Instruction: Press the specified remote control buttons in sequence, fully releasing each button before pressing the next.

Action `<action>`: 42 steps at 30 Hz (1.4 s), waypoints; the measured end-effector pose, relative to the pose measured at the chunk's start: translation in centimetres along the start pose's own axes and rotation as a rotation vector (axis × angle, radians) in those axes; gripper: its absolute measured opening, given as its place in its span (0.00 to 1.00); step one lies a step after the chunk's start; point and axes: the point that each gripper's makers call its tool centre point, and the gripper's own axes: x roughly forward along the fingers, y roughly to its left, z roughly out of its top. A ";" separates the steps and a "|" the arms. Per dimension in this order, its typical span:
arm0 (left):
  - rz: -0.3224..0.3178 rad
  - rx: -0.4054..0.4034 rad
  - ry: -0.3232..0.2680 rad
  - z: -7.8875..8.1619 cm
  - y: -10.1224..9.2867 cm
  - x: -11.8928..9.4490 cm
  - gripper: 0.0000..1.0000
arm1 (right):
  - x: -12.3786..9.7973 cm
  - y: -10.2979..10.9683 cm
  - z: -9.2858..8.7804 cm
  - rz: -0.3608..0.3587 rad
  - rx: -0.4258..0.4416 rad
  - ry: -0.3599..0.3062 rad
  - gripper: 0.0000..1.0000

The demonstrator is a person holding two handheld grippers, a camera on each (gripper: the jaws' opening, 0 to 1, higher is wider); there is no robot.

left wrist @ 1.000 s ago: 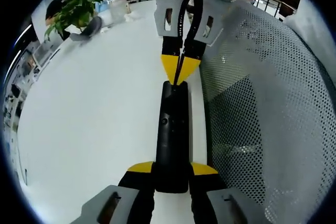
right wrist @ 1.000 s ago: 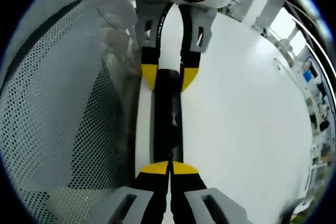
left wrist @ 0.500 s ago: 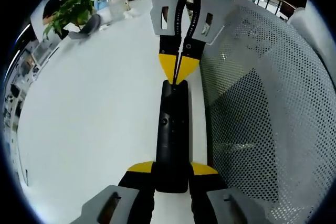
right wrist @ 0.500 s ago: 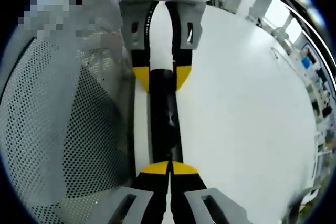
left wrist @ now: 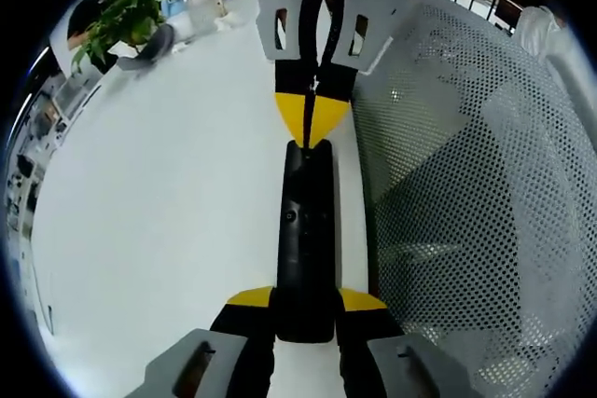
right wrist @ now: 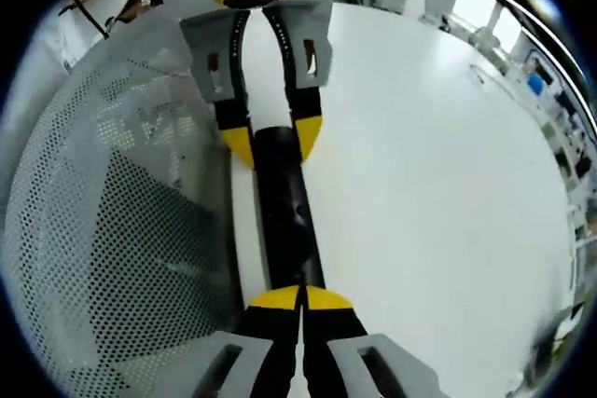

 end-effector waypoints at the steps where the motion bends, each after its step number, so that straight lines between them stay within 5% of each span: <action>1: -0.001 -0.001 0.002 0.0 0.0 0.0 0.24 | 0.0 0.0 0.0 0.005 0.006 -0.004 0.00; 10: -0.003 -0.012 0.030 0.0 -0.1 0.0 0.24 | -0.2 0.2 -0.1 0.063 0.002 -0.048 0.00; 18: 0.020 0.007 0.070 0.3 -0.4 0.2 0.24 | -0.9 0.9 -0.6 0.072 0.036 -0.169 0.00; 26: 0.027 0.039 0.102 0.6 -0.6 0.3 0.24 | -4.6 -0.4 -1.8 -0.008 0.071 -0.282 0.00; 31: 0.047 0.024 0.080 0.7 -0.7 0.3 0.24 | -5.2 -0.4 -2.6 -0.018 0.093 -0.305 0.00; 42: 0.082 0.024 -0.019 1.6 -0.8 0.5 0.24 | -2.6 0.7 -0.2 0.019 0.019 -0.283 0.00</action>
